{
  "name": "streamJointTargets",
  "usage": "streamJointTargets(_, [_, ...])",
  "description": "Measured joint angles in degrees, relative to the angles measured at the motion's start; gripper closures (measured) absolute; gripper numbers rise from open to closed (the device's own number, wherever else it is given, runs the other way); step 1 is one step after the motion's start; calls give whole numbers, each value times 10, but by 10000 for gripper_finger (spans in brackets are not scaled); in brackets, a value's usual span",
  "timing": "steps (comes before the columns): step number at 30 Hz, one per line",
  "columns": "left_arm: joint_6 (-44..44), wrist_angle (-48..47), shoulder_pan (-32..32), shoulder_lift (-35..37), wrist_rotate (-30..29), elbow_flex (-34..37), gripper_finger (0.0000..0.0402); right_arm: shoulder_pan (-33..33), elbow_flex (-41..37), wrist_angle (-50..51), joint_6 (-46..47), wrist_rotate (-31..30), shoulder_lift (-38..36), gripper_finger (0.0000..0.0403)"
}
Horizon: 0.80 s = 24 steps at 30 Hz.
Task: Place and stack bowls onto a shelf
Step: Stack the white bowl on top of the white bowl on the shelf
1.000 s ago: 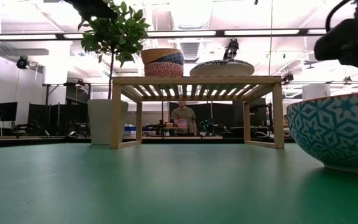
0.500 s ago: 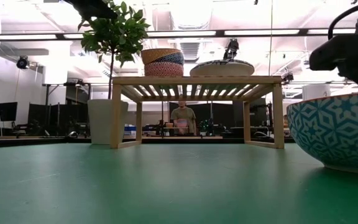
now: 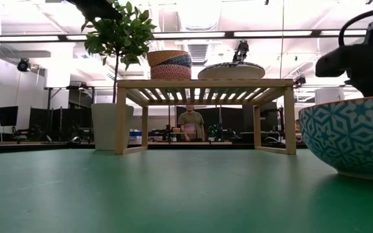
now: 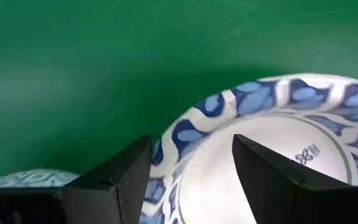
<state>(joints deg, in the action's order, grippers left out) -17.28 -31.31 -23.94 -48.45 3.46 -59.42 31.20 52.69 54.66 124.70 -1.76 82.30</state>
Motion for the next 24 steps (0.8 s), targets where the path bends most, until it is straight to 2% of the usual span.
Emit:
streamJointTargets(3, [0,0,0,0,0,0,402,0,0,-1,-5,0,12,199])
streamJointTargets(7, [0,0,0,0,0,0,402,0,0,-1,-12,-4,22,233])
streamJointTargets(17, [3,0,0,-1,0,0,402,-9,7,7,-75,-52,-9,383])
streamJointTargets(24, [3,13,0,-1,0,0,402,-42,39,24,-197,-119,-48,390])
